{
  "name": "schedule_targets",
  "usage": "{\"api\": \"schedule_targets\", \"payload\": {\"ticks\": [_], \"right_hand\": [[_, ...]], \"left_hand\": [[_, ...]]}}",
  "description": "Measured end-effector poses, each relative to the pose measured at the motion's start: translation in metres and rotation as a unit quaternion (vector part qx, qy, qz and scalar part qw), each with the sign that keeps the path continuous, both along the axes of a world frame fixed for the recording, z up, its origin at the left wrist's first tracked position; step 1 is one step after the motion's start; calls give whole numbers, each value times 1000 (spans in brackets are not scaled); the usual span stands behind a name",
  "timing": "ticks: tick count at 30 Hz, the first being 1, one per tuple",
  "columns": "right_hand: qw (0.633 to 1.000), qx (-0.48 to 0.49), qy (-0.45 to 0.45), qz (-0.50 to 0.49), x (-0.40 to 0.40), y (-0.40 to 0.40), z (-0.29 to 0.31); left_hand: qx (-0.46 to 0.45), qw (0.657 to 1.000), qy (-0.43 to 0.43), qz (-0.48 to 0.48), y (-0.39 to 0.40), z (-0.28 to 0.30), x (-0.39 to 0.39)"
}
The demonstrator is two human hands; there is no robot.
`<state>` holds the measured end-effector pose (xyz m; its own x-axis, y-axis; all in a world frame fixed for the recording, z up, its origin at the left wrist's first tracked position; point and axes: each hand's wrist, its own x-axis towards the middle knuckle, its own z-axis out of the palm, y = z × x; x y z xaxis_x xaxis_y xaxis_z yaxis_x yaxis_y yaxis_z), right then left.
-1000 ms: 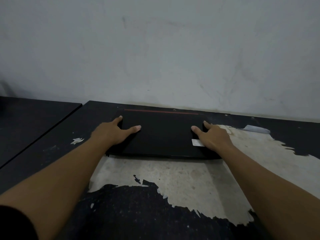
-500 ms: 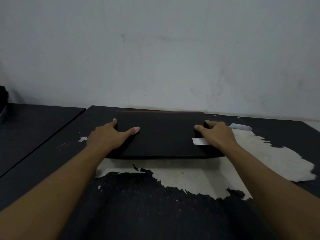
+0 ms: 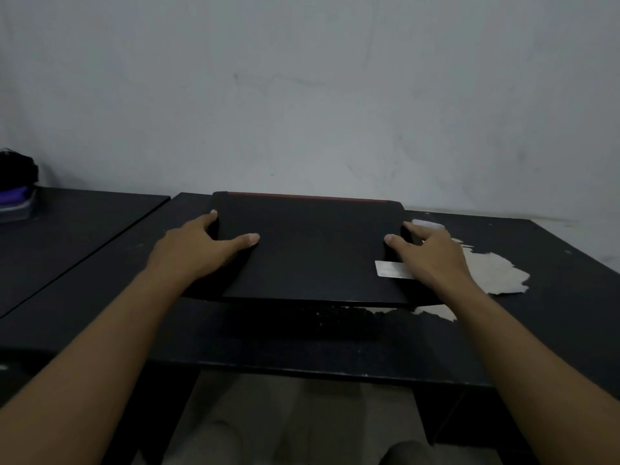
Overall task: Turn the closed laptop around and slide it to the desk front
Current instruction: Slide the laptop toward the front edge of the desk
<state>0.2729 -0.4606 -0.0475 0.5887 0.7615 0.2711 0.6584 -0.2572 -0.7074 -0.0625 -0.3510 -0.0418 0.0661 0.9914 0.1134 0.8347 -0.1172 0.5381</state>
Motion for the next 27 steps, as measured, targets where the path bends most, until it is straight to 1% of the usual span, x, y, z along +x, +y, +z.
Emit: {"api": "schedule_targets", "payload": {"ticks": [4,10,21,27], "right_hand": [[1000,-9,17,-16,-4,-33,-13],[999,-44,8,-29,-8,-62,-38],[996,-90,5,-20,-10,-62,-64],[994,-112,-9,-19,-4,-54,-66]], "left_hand": [[-10,999,-32,-16,-26,-11,-2],[-26,999,-28,-36,-45,-27,2],[-105,994,-7,-44,-39,-51,-3],[-106,993,9,-41,-33,-54,0]]}}
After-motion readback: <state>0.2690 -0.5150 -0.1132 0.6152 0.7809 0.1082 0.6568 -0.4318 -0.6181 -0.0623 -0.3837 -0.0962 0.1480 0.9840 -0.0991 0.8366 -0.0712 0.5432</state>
